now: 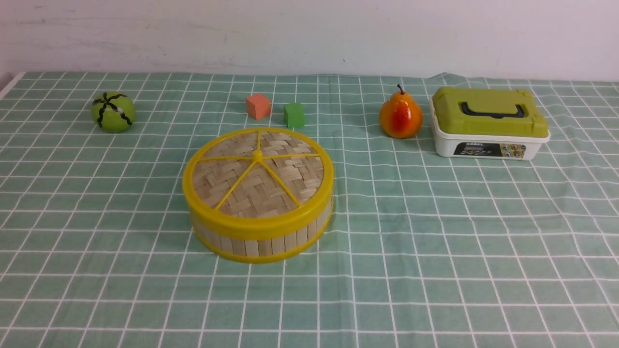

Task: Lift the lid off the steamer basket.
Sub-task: Use the left arm to lift the lid of the steamer

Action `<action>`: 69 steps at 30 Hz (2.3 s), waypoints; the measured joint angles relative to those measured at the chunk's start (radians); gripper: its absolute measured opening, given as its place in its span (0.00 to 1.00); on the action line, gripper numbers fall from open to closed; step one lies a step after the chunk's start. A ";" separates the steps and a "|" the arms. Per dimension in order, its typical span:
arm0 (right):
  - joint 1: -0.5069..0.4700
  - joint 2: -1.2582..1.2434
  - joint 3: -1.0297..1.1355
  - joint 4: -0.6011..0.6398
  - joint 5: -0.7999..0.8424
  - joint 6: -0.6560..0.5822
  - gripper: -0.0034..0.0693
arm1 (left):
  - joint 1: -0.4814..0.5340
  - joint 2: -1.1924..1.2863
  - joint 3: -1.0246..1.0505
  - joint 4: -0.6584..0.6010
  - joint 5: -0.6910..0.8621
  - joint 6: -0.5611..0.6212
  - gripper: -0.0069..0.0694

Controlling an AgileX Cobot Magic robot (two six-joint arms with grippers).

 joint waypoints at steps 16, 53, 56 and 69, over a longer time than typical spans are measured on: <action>0.000 0.000 0.000 0.000 0.000 0.000 0.38 | 0.000 0.000 0.000 0.010 0.000 0.000 0.40; 0.000 0.000 0.000 0.000 0.000 0.000 0.38 | 0.000 0.579 -0.612 -0.681 0.379 0.099 0.07; 0.000 0.000 0.000 0.000 0.000 0.000 0.38 | 0.000 0.845 -0.788 -0.562 0.541 0.141 0.07; 0.000 0.000 0.000 0.000 0.000 0.000 0.38 | -0.048 1.492 -1.409 -0.366 0.775 0.142 0.07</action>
